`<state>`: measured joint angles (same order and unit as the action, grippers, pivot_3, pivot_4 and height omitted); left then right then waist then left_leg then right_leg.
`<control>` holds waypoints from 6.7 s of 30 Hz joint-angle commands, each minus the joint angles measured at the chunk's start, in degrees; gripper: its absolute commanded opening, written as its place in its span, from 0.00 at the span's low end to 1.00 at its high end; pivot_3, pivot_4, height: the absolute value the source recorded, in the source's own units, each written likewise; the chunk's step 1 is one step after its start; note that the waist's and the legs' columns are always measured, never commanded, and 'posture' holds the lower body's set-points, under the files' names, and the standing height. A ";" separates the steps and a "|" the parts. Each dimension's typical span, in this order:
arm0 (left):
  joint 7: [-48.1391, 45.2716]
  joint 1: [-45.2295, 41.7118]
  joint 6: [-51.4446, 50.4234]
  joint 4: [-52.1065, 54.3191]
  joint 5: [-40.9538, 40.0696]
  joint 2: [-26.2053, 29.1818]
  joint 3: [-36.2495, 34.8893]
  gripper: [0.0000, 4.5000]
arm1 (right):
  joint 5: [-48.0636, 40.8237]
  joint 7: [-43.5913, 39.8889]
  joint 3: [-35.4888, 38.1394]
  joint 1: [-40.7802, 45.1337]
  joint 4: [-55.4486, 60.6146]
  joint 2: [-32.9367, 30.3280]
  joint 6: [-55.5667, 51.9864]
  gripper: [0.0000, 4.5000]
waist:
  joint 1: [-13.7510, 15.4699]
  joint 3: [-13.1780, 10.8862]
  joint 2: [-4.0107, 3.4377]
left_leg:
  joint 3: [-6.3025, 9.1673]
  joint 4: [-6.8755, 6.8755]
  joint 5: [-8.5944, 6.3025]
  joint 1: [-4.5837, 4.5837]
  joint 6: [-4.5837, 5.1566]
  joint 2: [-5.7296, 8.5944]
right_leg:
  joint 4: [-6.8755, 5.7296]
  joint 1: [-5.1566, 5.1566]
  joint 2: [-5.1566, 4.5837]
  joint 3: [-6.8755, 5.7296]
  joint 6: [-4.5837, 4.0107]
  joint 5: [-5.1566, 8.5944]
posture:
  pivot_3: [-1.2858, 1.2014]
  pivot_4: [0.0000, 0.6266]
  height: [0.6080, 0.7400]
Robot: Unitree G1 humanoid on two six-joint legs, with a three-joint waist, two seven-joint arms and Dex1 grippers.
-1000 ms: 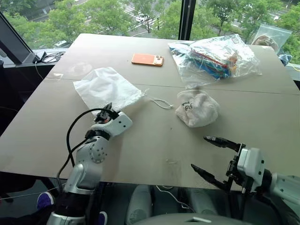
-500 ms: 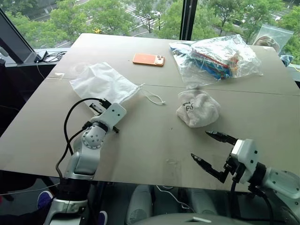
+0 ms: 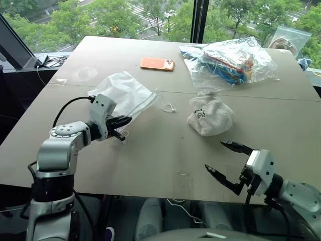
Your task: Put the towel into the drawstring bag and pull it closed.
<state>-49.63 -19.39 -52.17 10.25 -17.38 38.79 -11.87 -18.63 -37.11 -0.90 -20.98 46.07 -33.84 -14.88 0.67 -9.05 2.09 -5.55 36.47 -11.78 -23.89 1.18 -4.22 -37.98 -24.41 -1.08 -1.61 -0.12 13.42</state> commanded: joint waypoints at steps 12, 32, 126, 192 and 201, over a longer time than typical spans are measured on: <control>17.35 9.88 44.14 4.07 27.91 2.46 14.14 0.47 | 0.84 0.90 -0.05 -1.70 2.07 0.78 1.88 1.00 | 0.30 0.01 -0.01 | 0.00 0.01 -0.01 0.05 -0.01 -0.04 | 0.01 0.05 -0.32 0.11 -0.15 0.08 | 0.52 0.24 1.00; 29.18 5.76 33.43 -0.64 39.18 -10.82 15.51 0.02 | -2.28 0.75 1.64 -0.33 2.57 -0.65 -1.69 1.00 | 0.19 0.02 0.01 | 0.03 0.02 -0.01 0.05 0.01 -0.02 | 0.00 0.07 -0.28 0.01 -0.03 0.01 | 0.52 0.24 1.00; 26.82 -6.29 -13.85 10.12 -16.87 -10.60 -1.18 0.00 | -5.17 9.49 0.74 36.67 -21.92 16.09 -46.73 0.38 | -1.34 -0.05 -0.03 | 2.83 -0.20 -1.34 0.04 -1.04 1.05 | 1.20 -0.90 -0.83 -2.04 -0.42 -1.13 | 0.52 0.24 1.00; 12.16 -11.46 -3.74 2.57 -14.48 -5.01 10.60 0.00 | -20.94 -7.42 -4.03 39.85 -17.04 13.91 -24.96 0.01 | -1.24 -0.36 -0.04 | 2.99 0.49 -1.48 0.44 -0.91 1.18 | 0.59 -0.52 -0.69 -1.71 -0.10 -0.91 | 0.52 0.24 1.00; 7.15 -10.51 -2.18 3.47 -16.72 -4.49 9.32 0.00 | -9.53 -12.27 -12.81 44.87 -27.14 8.11 -16.26 0.01 | -1.36 -0.37 -0.05 | 2.91 0.66 -1.52 0.41 -0.84 1.19 | 0.54 -0.52 -0.67 -1.75 -0.10 -0.91 | 0.52 0.24 1.00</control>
<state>-40.81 -29.68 -55.89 11.66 -32.14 34.29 -1.45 -29.29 -48.30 -12.75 21.85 20.13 -27.11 -34.62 -0.69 -9.42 2.03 -2.65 37.12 -13.29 -23.49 0.34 -3.04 -37.45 -24.95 -1.73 -3.35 -0.22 12.51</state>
